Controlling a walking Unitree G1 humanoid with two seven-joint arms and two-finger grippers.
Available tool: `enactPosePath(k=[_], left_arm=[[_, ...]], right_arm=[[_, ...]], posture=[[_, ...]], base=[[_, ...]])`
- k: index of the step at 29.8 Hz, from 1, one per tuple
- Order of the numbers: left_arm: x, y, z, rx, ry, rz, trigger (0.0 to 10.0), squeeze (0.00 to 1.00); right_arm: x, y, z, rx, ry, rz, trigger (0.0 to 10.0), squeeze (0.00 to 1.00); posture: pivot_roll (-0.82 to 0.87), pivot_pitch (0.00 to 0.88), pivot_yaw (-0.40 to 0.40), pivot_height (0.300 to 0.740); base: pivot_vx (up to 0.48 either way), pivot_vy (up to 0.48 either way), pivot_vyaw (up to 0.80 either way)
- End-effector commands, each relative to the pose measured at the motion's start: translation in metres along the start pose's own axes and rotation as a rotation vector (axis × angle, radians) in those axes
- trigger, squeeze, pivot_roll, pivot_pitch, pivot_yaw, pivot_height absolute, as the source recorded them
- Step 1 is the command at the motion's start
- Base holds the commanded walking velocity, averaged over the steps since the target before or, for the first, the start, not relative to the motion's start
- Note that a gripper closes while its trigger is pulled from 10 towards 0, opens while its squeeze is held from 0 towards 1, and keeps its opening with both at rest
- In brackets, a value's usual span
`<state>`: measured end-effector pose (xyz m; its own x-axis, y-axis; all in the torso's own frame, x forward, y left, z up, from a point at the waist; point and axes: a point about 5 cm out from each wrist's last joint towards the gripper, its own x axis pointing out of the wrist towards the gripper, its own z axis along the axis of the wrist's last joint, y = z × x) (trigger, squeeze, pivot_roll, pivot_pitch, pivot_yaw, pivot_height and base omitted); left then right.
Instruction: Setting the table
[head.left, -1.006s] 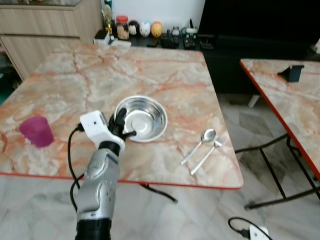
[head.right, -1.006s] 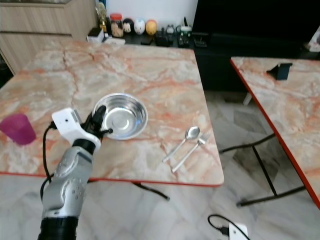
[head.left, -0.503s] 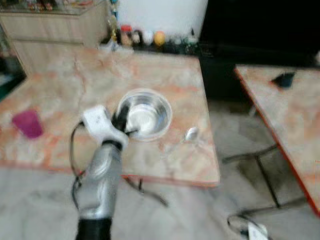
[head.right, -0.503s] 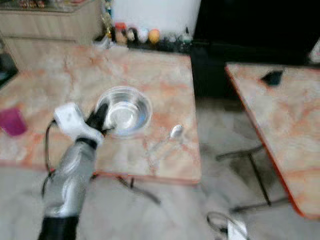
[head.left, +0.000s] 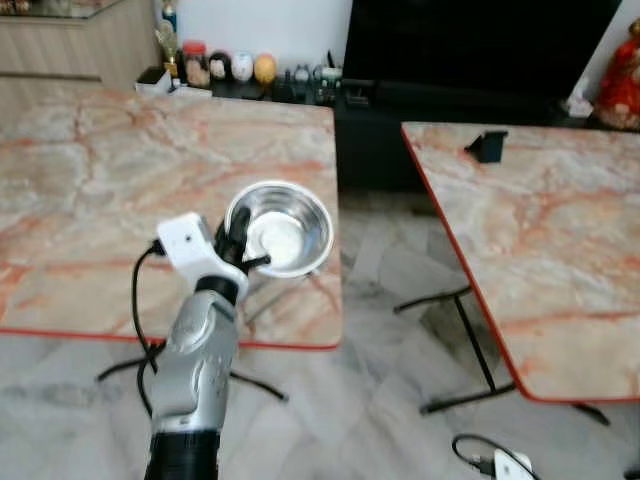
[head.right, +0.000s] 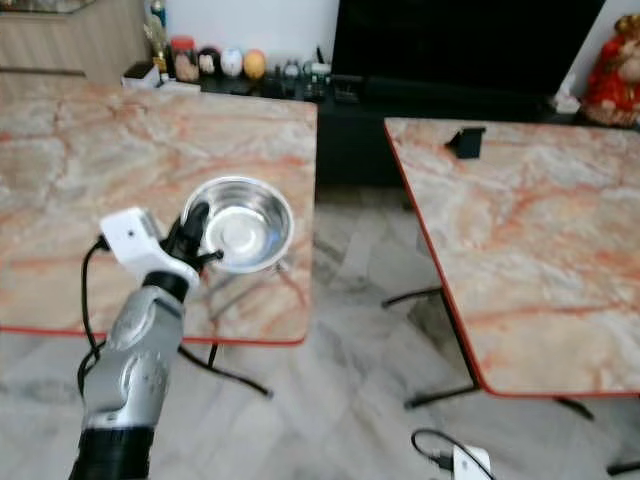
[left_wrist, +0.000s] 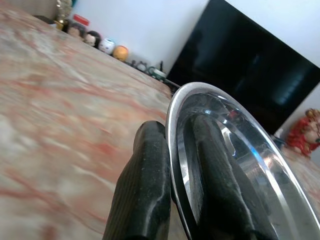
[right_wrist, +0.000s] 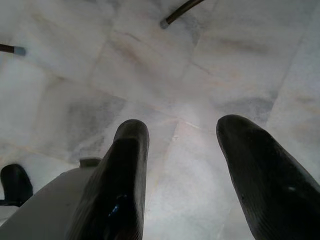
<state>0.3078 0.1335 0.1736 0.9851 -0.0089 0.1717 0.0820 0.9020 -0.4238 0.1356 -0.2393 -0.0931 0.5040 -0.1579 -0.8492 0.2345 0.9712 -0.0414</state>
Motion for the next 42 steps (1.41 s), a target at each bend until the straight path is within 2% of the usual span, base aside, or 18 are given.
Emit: enactPosePath(k=[1, 42], left_arm=[[0.0023, -0.0095, 0.0022, -0.004, -0.014, -0.033, 10.0, 0.0], [0.0052, -0.0097, 0.0001, 0.015, 0.008, -0.057, 10.0, 0.0]], right_arm=[[-0.0006, -0.007, 0.0021, 0.0, -0.01, -0.019, 10.0, 0.0], [-0.0008, -0.0051, -0.0001, 0.0, -0.007, -0.018, 10.0, 0.0]], posture=[[0.13, 0.0, -0.084, 0.74], [0.11, 0.0, -0.058, 0.74]], base=[[0.0, -0.322, 0.0], [0.0, -0.318, 0.0]])
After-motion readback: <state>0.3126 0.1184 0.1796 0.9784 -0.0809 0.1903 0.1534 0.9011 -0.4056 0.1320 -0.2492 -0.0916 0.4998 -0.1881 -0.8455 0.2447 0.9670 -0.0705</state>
